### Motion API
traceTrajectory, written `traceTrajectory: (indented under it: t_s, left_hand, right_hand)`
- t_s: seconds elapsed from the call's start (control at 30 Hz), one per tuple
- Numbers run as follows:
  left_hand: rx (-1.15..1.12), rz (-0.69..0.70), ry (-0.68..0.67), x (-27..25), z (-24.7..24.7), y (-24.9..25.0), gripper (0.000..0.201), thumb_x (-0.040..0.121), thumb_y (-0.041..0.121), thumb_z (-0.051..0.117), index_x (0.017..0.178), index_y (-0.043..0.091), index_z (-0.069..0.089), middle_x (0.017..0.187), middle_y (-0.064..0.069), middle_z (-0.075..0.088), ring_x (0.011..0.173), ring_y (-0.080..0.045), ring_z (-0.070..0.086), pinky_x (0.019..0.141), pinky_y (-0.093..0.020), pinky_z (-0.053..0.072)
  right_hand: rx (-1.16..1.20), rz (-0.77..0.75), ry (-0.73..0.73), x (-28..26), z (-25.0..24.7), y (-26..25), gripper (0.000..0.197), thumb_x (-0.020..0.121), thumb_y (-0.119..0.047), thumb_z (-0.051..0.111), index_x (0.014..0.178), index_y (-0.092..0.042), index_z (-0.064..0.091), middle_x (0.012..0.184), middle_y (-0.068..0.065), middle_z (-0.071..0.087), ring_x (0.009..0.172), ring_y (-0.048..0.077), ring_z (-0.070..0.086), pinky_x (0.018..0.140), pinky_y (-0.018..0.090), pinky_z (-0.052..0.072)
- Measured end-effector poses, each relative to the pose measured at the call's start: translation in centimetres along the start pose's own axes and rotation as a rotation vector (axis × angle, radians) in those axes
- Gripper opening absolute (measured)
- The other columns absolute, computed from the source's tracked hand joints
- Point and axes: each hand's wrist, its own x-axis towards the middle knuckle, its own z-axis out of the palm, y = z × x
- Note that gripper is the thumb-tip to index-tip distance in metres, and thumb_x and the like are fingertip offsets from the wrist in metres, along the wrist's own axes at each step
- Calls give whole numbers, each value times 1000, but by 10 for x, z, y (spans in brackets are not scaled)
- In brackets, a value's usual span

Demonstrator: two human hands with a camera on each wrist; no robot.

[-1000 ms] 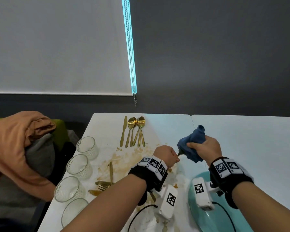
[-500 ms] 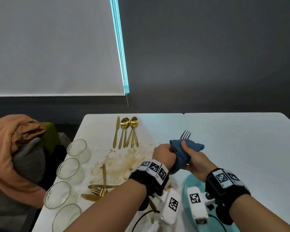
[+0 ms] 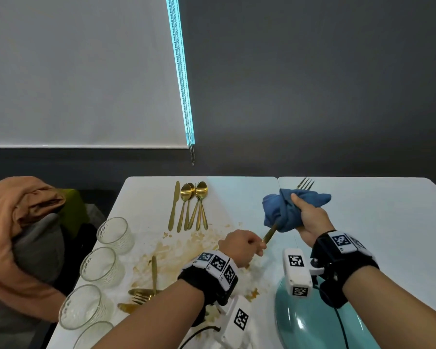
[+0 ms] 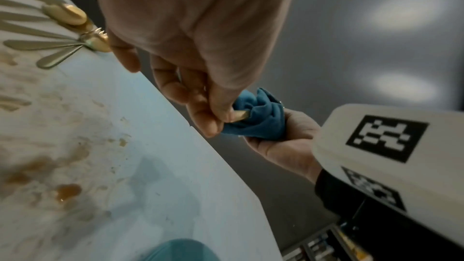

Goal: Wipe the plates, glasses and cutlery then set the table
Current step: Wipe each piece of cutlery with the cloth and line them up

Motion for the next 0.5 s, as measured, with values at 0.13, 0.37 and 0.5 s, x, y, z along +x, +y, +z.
traceTrajectory:
  t_s: [0.13, 0.37, 0.5]
  left_hand:
    - [-85, -3, 46, 7, 0, 2, 31, 93, 22, 48, 67, 33, 58, 64, 14, 62, 62, -7, 51, 89, -39, 47]
    - [-198, 80, 145, 20, -3, 2, 23, 95, 13, 50, 94, 1, 70, 97, -15, 72, 87, -24, 66, 88, -31, 52]
    - [-155, 26, 16, 29, -2, -6, 23, 96, 18, 49, 94, 3, 67, 96, -17, 70, 78, -24, 61, 88, -35, 53]
  right_hand:
    - [-36, 16, -34, 9, 9, 6, 21, 84, -17, 68, 94, -1, 59, 101, 17, 65, 86, 26, 64, 75, 36, 53]
    - [-233, 94, -144, 11, 16, 38, 28, 85, -13, 66, 106, 4, 60, 107, 25, 65, 101, 36, 63, 91, 45, 50]
    - [-439, 75, -187, 16, 17, 39, 14, 82, -13, 69, 84, -2, 61, 101, 25, 66, 95, 36, 64, 86, 43, 53]
